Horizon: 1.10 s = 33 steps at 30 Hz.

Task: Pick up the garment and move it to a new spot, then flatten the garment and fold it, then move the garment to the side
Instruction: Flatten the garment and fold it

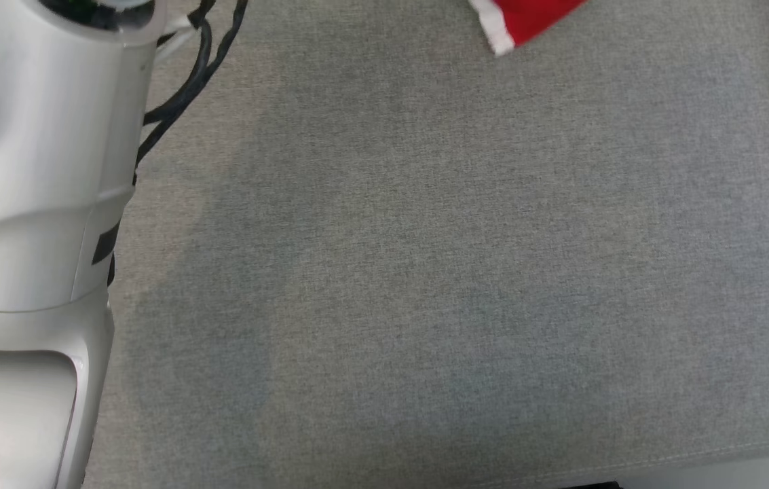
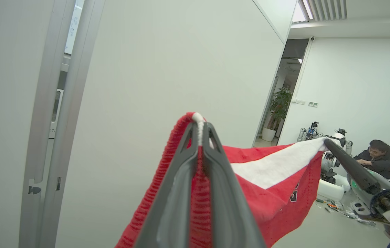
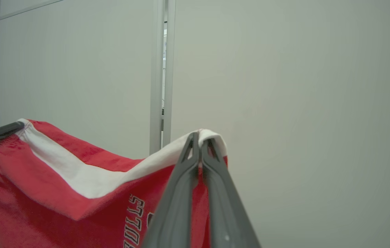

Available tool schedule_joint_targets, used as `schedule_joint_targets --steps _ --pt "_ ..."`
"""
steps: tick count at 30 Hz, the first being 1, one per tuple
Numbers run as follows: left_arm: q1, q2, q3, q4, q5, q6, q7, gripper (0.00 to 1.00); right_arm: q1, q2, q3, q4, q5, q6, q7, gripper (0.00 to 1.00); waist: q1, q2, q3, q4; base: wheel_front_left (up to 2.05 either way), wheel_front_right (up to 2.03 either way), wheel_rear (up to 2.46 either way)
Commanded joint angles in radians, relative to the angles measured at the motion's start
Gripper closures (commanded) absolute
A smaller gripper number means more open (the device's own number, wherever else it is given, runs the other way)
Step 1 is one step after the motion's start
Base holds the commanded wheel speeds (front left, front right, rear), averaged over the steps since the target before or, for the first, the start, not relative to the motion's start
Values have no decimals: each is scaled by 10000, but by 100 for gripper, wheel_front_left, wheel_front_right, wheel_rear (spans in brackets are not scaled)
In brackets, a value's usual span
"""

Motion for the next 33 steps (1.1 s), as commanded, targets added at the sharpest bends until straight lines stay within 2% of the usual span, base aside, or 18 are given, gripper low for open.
schedule_joint_targets --steps 1,4,7,10,15,19,23,29,33 --pt "-196 -14 -98 199 -58 -68 -306 100 -128 -78 -94 -18 -55 -17 2 100 -1 -1 531 -537 0 0 0" --pt "9 336 -899 -30 -562 -74 -1083 100 236 -249 -658 -301 -82 -17 2 100 -1 -1 605 -611 0 0 0" --pt "1233 1145 -1651 -989 -1174 -71 -1635 100 1383 -78 -1339 -1054 12 -17 2 100 -1 -1 538 -599 0 0 0" --pt "2534 1892 -1858 -1934 -1518 -73 -1950 100 2770 -10 -1779 -1706 60 -17 2 100 -1 -1 360 -491 0 0 0" --pt "3627 2566 -1791 -2752 -1955 -39 -1803 100 4397 38 -2639 -2118 30 -17 2 100 -1 -1 -187 -343 0 0 0" --pt "3645 2566 -1748 -3036 -2307 138 -1516 100 4919 28 -2731 -2317 130 -17 2 100 -1 -1 -603 -444 0 0 0" --pt "3067 2507 -1886 -2946 -2338 267 -997 100 4474 31 -2271 -2259 186 -17 2 100 -1 -1 -699 -627 0 0 0" --pt "916 1953 -2046 -1234 -1895 202 -621 100 2225 -203 -531 -738 196 -17 2 100 -1 -1 -45 -813 0 0 0" --pt "-990 1157 -2449 497 -1288 9 -1083 100 8 -114 408 634 18 -17 2 100 -1 -1 596 -885 0 0 0"
